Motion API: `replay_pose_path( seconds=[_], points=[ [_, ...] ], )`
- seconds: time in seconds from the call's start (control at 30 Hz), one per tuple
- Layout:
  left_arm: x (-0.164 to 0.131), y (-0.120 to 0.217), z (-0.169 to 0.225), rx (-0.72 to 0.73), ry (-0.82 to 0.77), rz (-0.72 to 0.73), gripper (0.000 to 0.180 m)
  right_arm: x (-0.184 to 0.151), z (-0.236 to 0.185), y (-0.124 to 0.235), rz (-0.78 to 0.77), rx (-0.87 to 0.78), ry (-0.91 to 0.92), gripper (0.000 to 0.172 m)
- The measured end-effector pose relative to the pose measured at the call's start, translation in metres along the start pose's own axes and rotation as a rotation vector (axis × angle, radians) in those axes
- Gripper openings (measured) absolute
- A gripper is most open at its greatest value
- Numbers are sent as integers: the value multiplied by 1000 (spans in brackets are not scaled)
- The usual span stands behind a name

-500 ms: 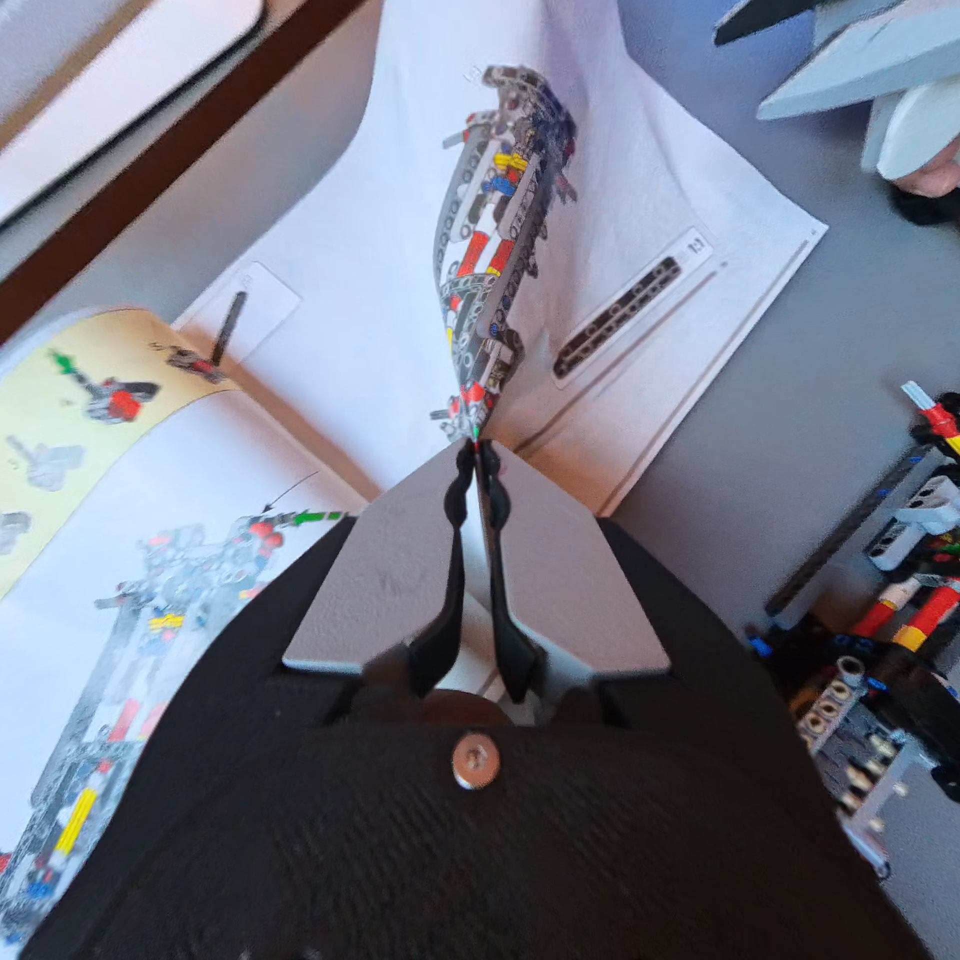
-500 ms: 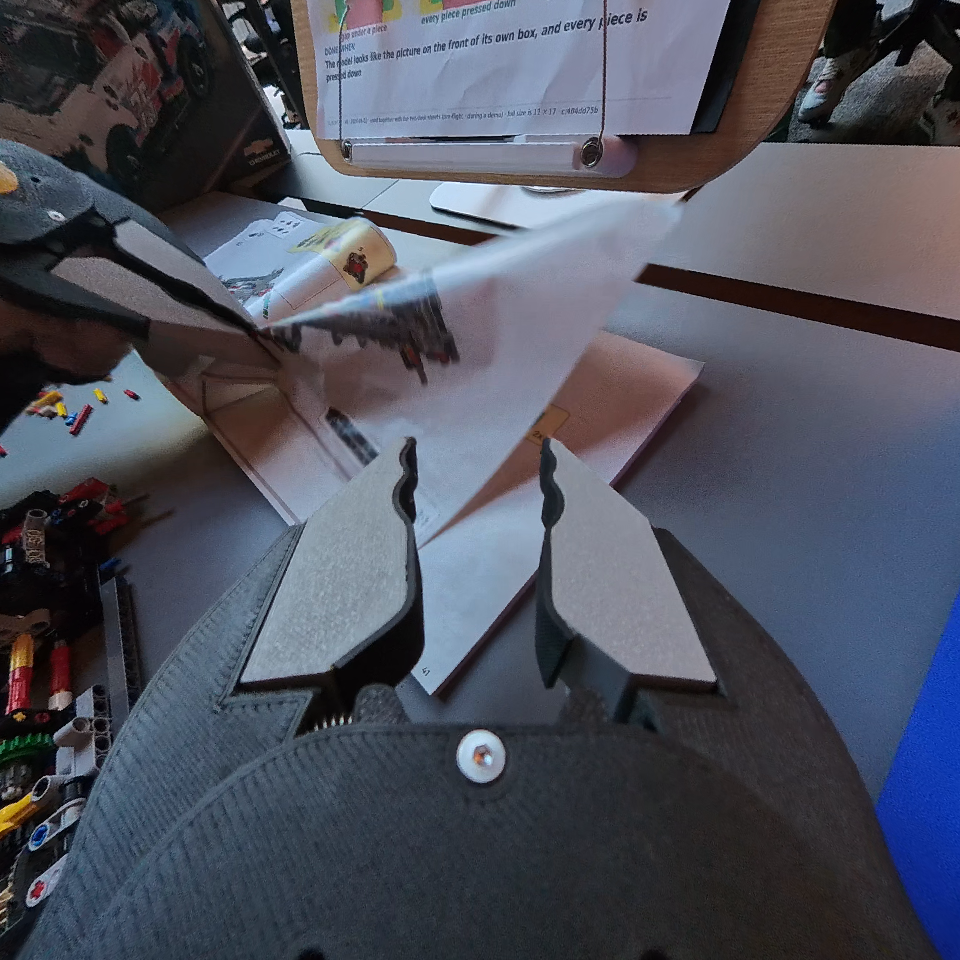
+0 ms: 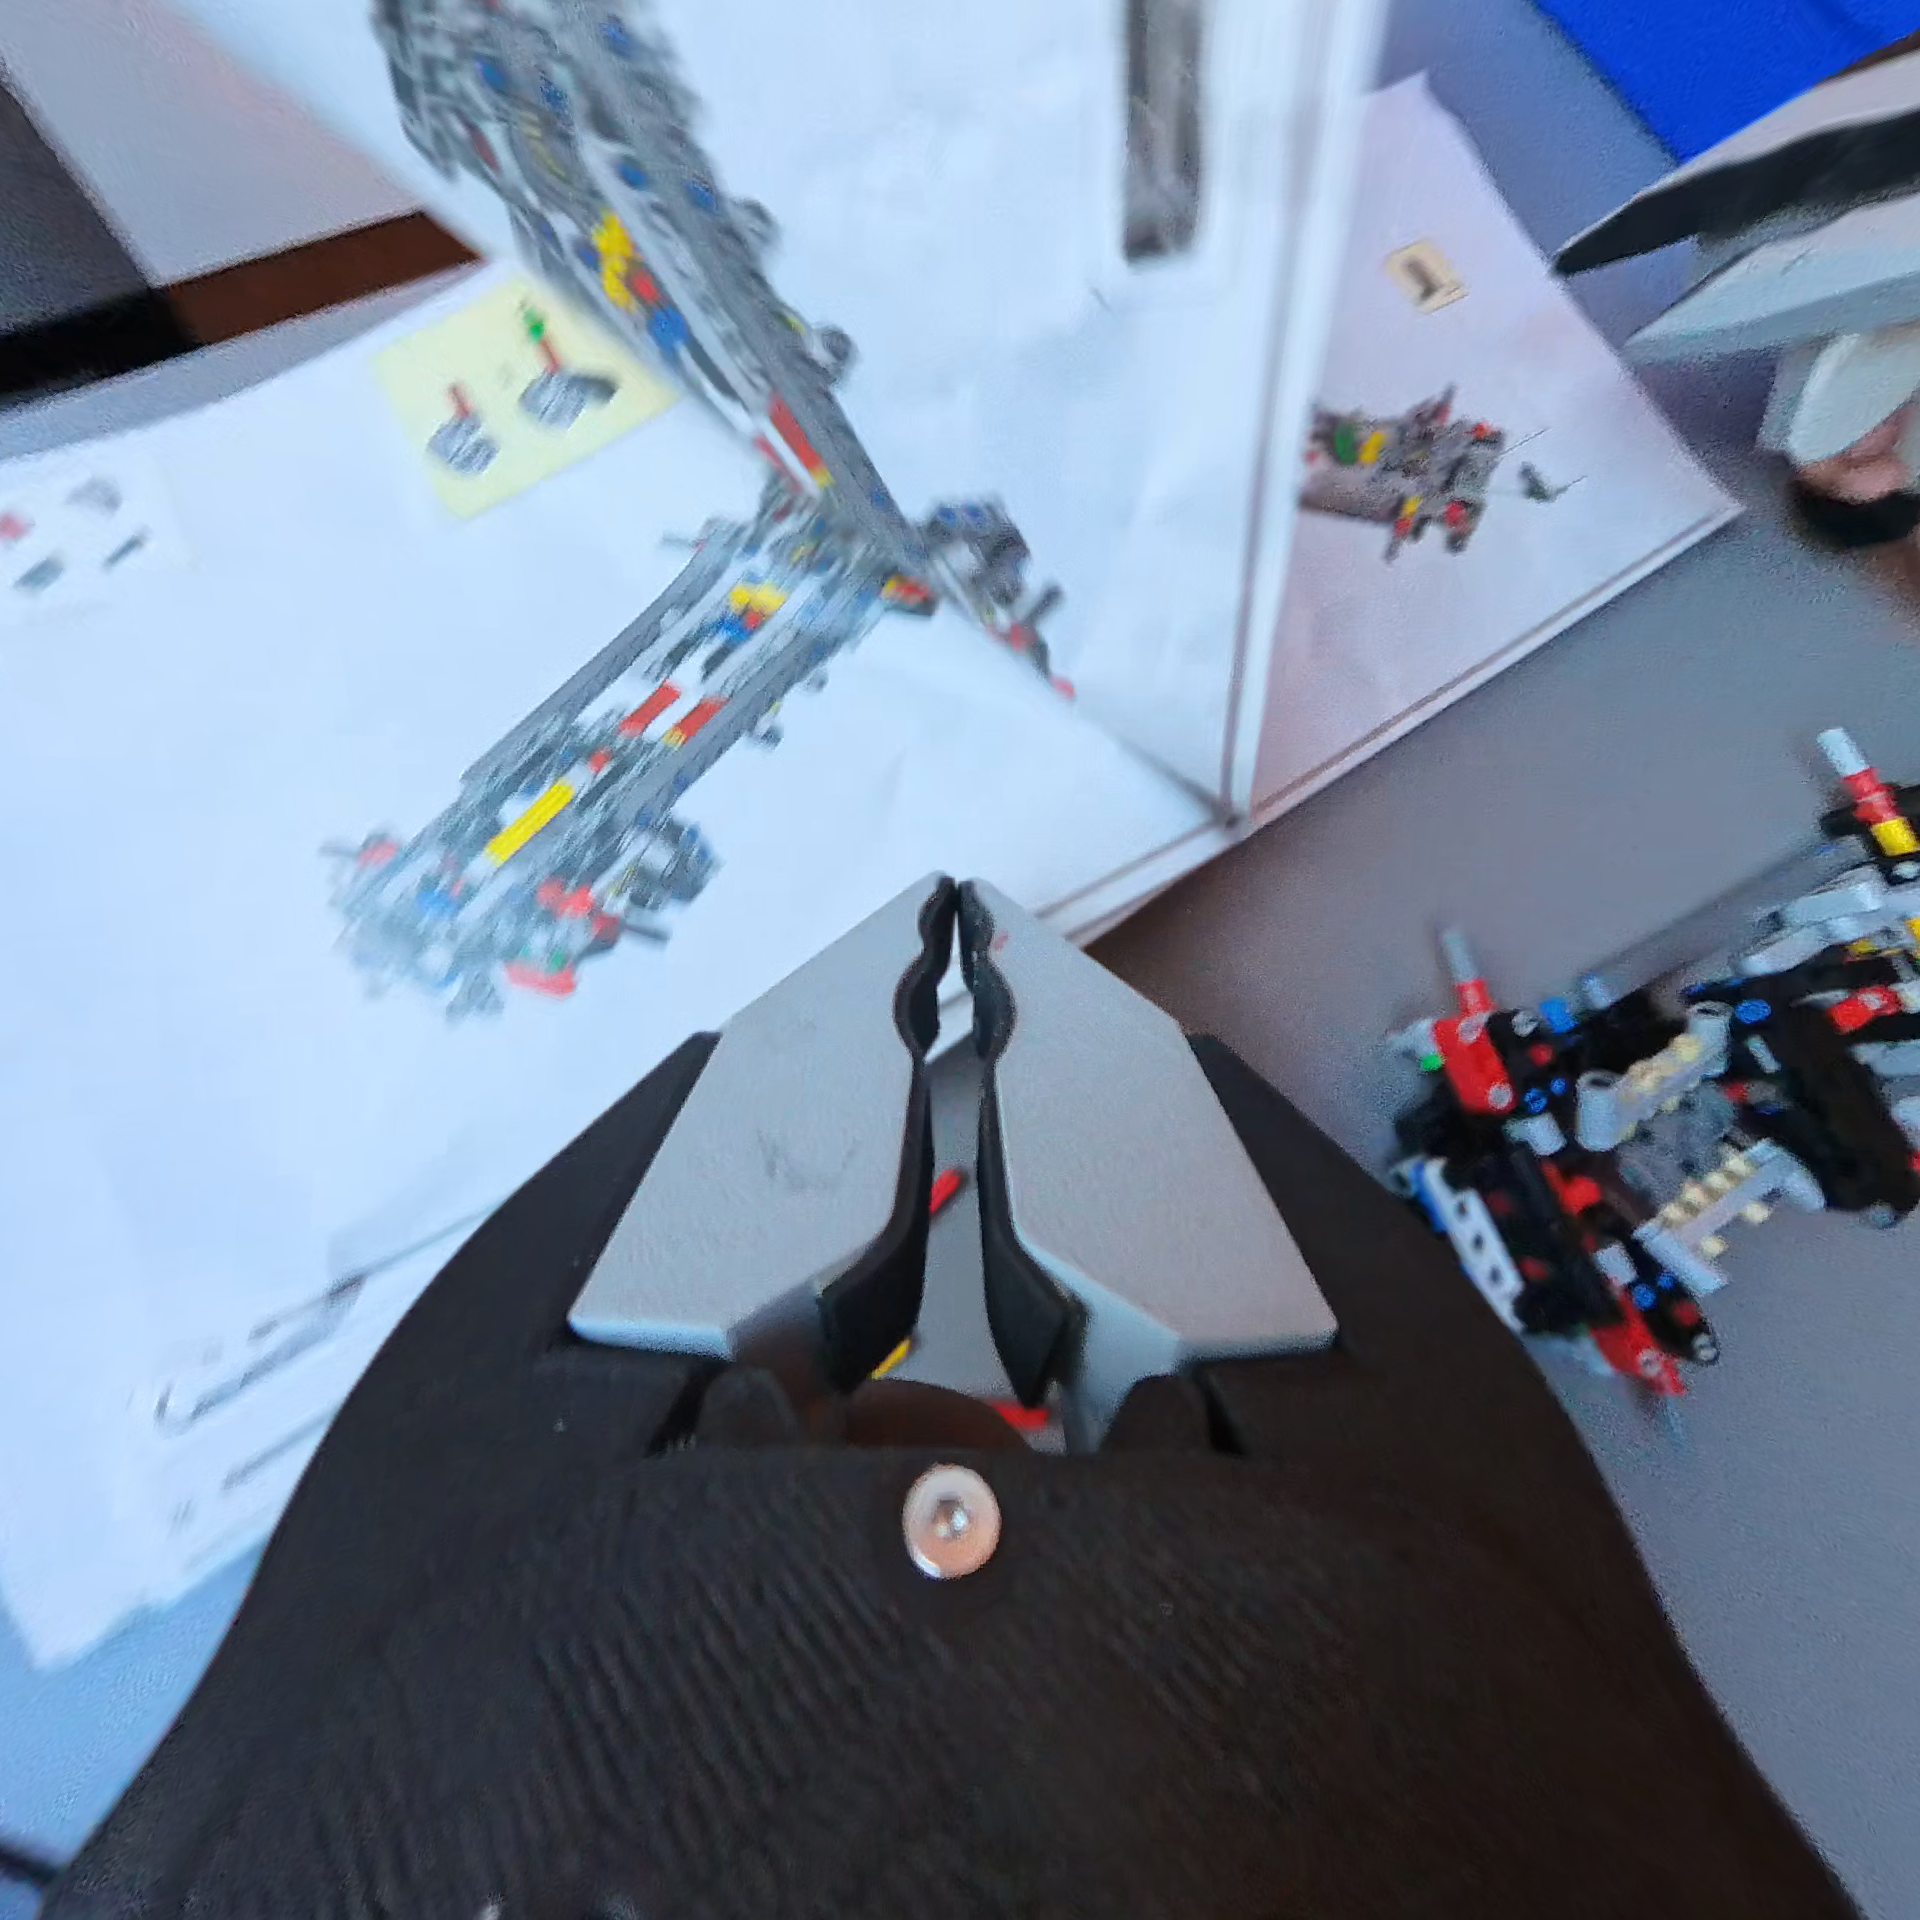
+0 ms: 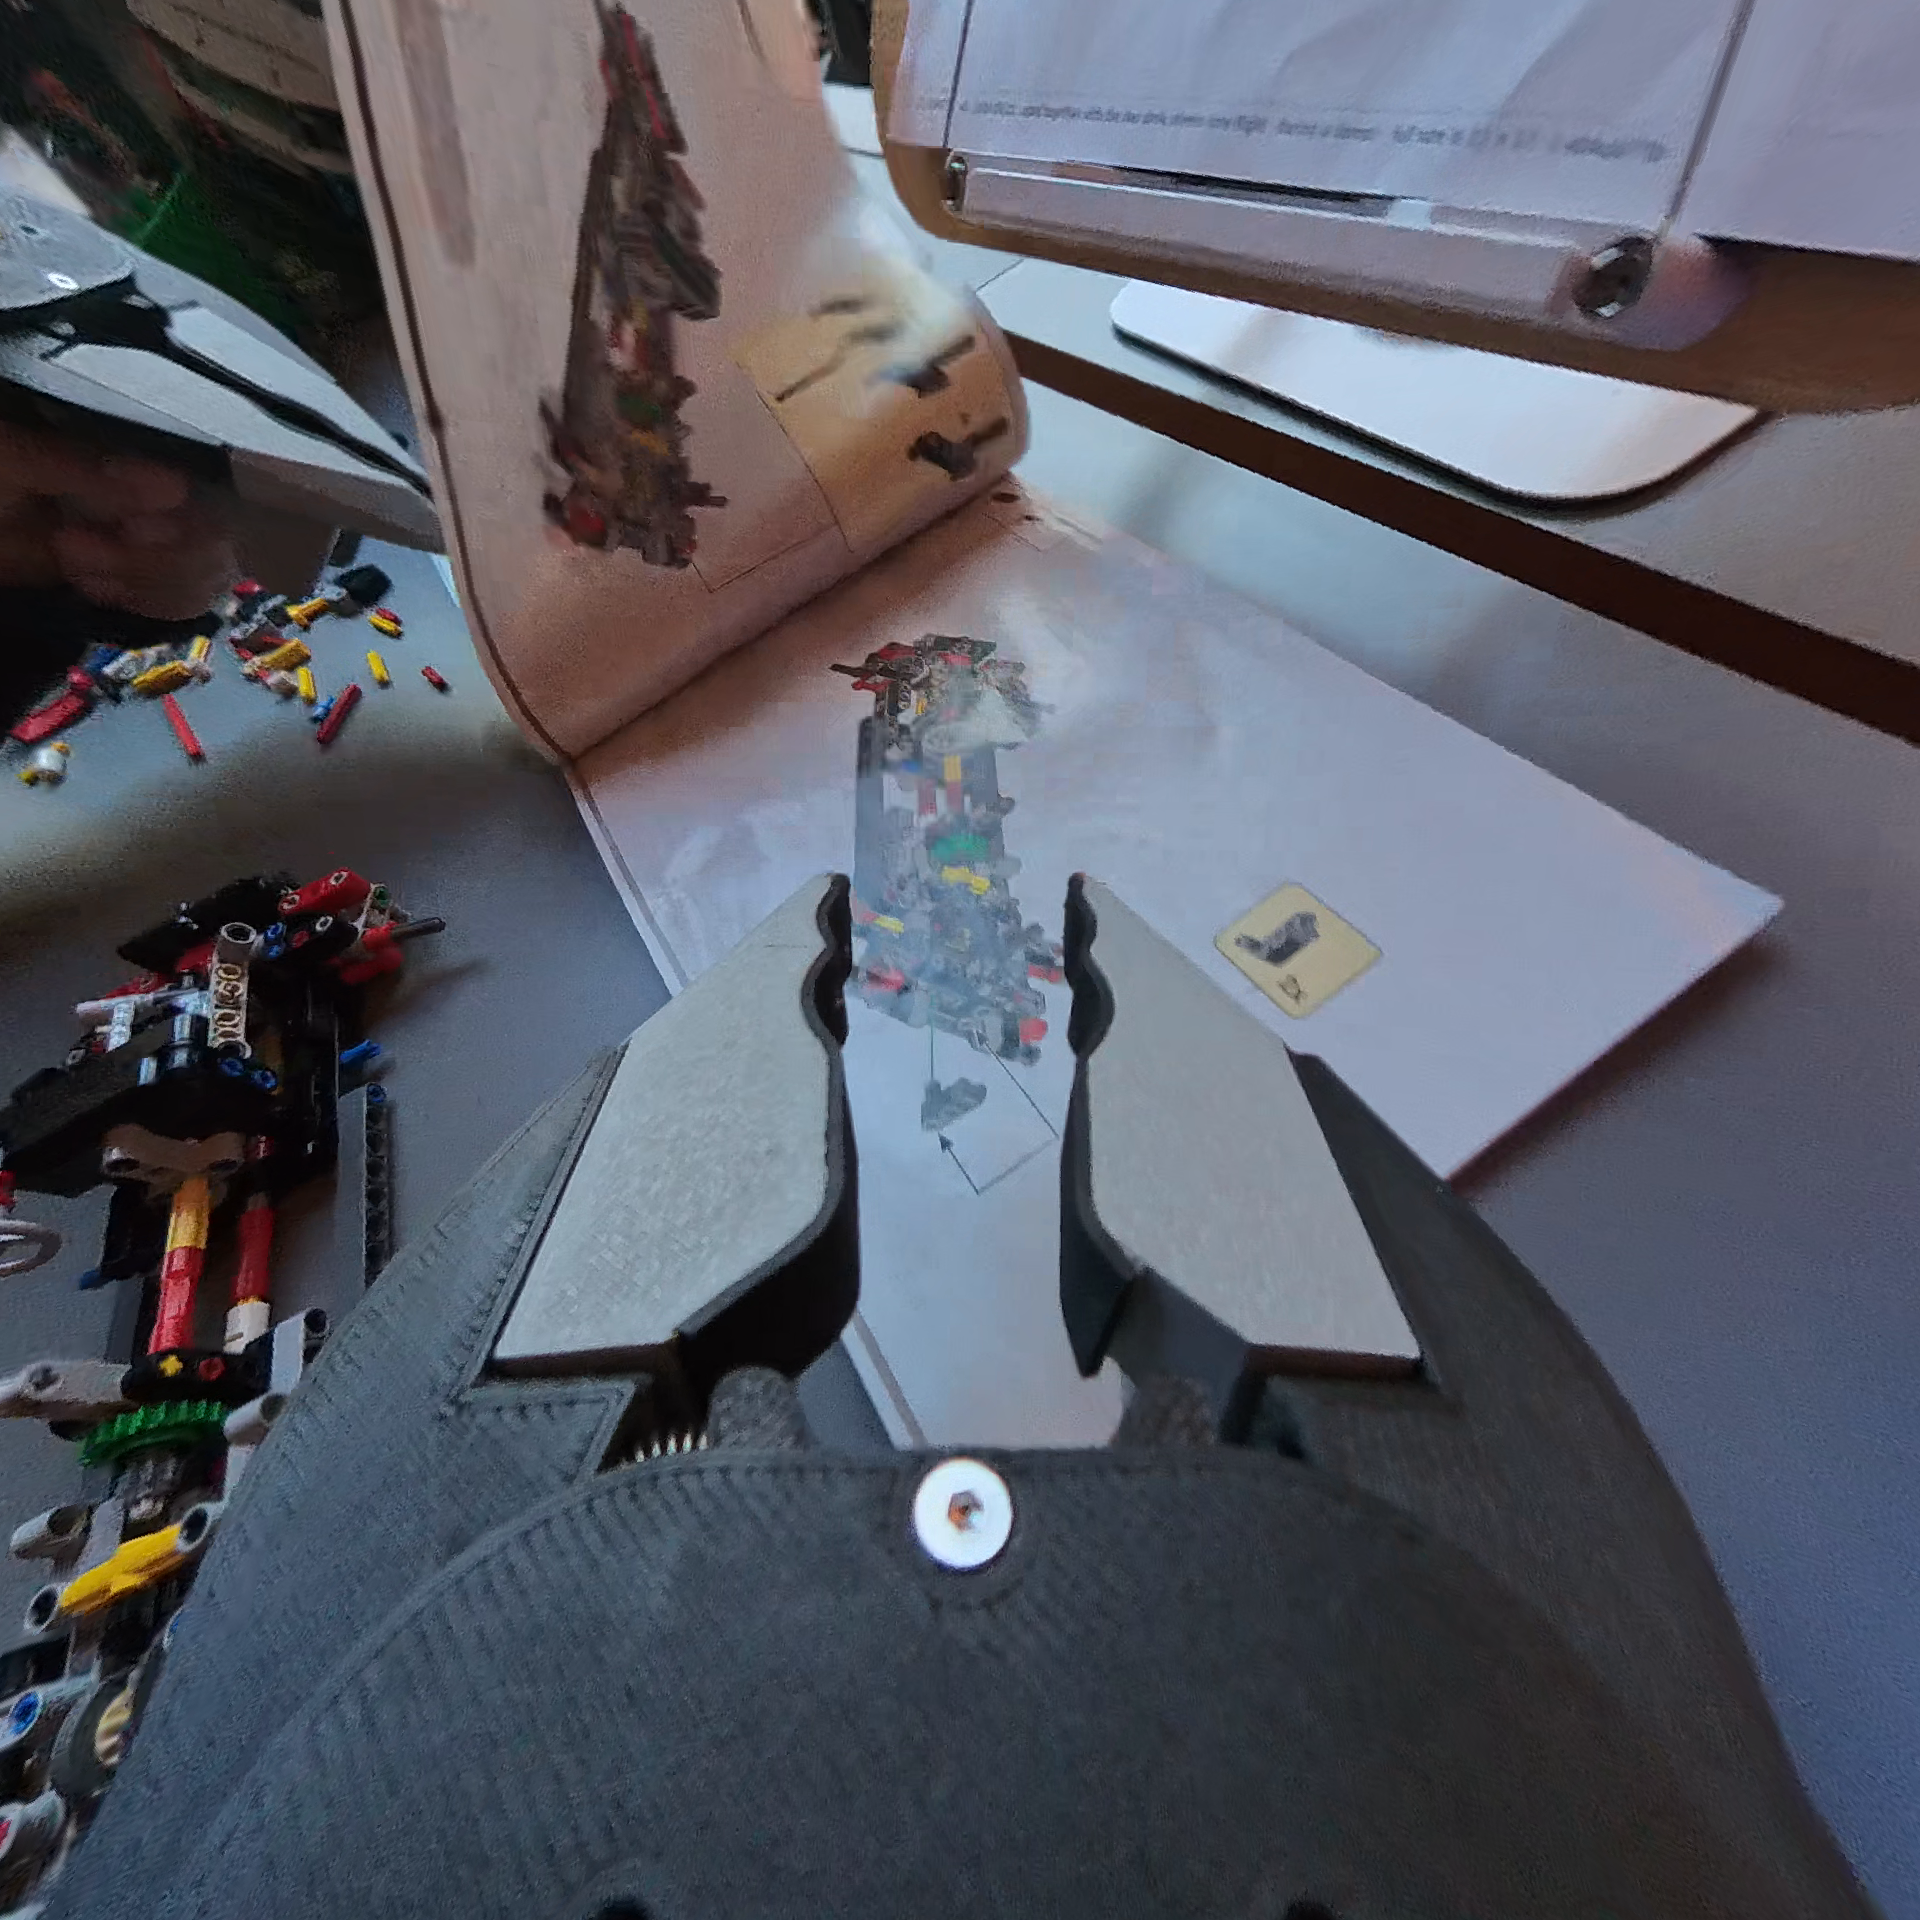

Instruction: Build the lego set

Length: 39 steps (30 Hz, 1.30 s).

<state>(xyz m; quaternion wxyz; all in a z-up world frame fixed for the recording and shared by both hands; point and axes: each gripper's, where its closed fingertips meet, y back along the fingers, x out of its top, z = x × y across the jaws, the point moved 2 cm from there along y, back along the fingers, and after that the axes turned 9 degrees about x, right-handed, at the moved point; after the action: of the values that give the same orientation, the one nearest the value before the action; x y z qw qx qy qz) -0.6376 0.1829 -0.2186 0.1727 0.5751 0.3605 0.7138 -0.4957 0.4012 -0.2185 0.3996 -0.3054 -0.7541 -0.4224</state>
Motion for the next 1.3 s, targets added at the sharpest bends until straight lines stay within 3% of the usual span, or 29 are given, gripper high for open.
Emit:
replay_pose_path(
  seconds=[0.2,0.4,0.53,0.7,0.73,0.8,0.93,1.0,1.07,1.2,1.3],
  points=[
    [-43,25,-18,76,8,-34,3,11,-6,-46,-146,97,-47,37],
    [-50,49,-17,109,-17,40,19,12,-13,-86,-418,51,96,38],
    [-38,56,-15,140,-66,126,25,15,-17,-80,-395,8,124,35],
    [-29,51,-32,289,-155,163,29,-24,-21,-58,-390,20,110,37],
    [-30,50,-36,299,-151,164,29,-26,-21,-53,-355,13,141,34],
    [-34,46,-46,304,-123,161,29,-32,-9,-38,-337,-71,194,3],
    [-49,47,-74,412,-129,95,32,-35,-1,-24,-416,-100,201,0],
    [-49,60,-97,551,-143,105,31,-29,3,-21,-478,-150,192,0],
    [-50,71,-113,622,-107,121,29,-6,-4,-27,-436,-153,203,0],
    [-53,72,-117,545,23,149,27,40,-25,-59,-388,-105,184,0],
    [-53,73,-122,556,37,150,27,39,-26,-99,-534,-97,159,0]
  ],
)
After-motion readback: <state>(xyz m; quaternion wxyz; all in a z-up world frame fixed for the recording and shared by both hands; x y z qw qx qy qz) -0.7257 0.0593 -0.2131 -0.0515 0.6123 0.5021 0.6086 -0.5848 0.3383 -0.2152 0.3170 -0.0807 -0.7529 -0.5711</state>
